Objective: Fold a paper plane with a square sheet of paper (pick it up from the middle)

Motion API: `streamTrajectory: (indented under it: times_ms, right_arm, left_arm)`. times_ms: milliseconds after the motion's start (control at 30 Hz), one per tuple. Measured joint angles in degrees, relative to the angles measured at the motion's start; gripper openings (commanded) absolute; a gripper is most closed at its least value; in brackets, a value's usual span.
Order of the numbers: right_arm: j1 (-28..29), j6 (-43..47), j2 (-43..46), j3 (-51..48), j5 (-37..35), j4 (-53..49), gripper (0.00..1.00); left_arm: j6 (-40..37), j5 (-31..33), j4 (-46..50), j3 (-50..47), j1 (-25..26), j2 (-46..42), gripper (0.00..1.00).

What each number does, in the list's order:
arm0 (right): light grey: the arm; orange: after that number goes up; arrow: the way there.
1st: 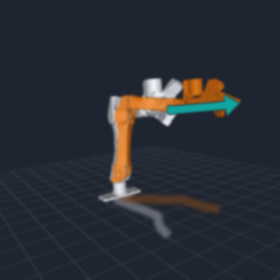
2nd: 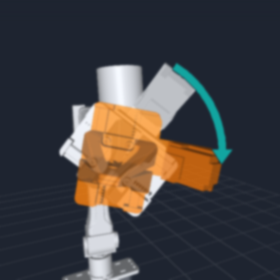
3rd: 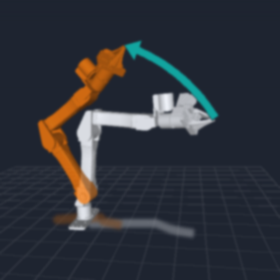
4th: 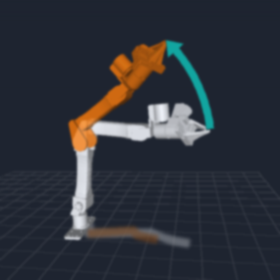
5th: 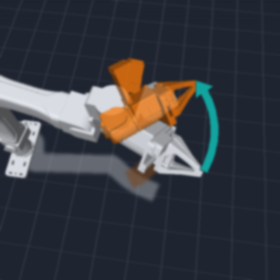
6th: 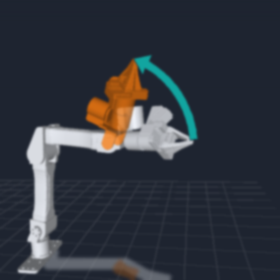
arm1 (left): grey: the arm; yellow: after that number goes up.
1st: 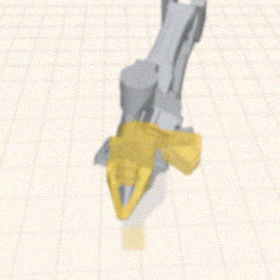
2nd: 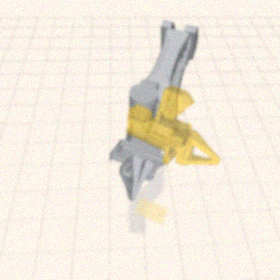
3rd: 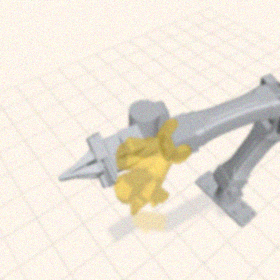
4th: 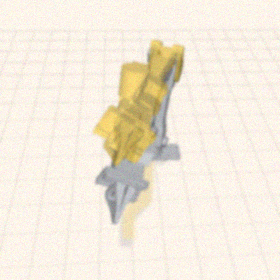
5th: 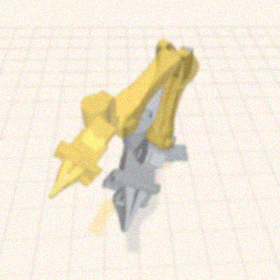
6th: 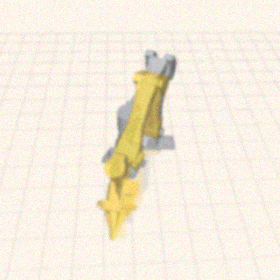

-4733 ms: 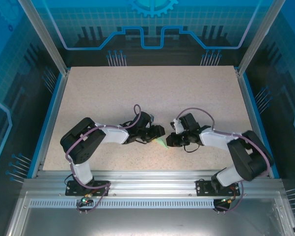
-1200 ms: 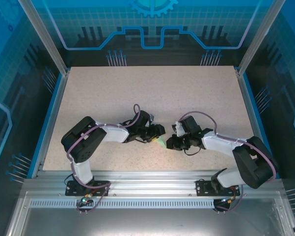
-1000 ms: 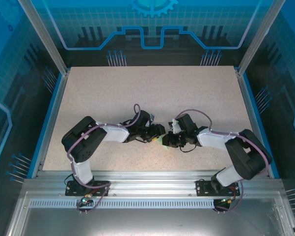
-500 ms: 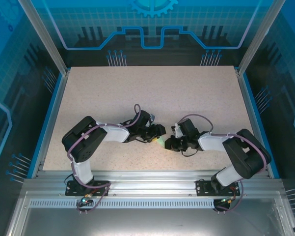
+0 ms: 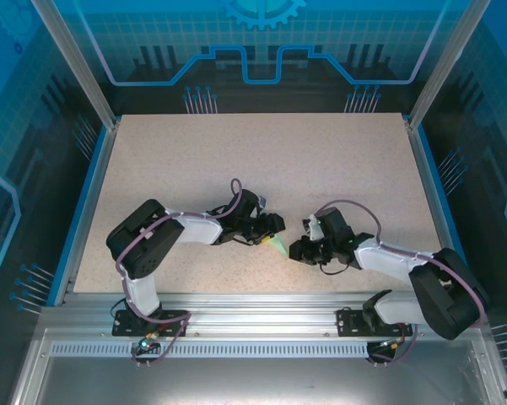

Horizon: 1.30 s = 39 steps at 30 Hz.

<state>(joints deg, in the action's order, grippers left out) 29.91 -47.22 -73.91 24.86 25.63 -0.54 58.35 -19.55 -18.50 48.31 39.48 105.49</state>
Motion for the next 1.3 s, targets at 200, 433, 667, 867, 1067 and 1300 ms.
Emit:
streamTrajectory:
  times_ms: [200,433,667,867,1067,1300]
  right_arm:
    - [0.0,-2.7,-5.9,2.9,1.8,5.5,0.14]
    - [0.2,-5.7,-12.8,3.7,2.2,10.2,0.13]
    - [0.2,-2.3,-14.5,6.3,-0.4,5.4,0.1]
    - [0.0,-0.6,-17.2,5.9,1.5,6.6,0.09]
    - [-0.7,-0.5,-18.0,5.9,2.9,7.1,0.08]
    - [-0.7,-0.5,-18.0,5.9,3.3,7.2,0.09]
  left_arm:
    - [0.0,0.0,0.0,0.0,0.0,0.0,0.59]
    - [0.0,-0.1,0.0,0.0,0.0,0.0,0.59]
    - [-0.1,-0.3,0.2,0.2,0.0,0.0,0.61]
    - [-1.4,-0.2,2.7,1.4,0.0,0.0,0.61]
    - [-2.6,-0.3,3.0,1.4,-0.2,-0.3,0.67]
    - [-4.7,-0.3,5.8,1.4,-0.3,-5.2,0.63]
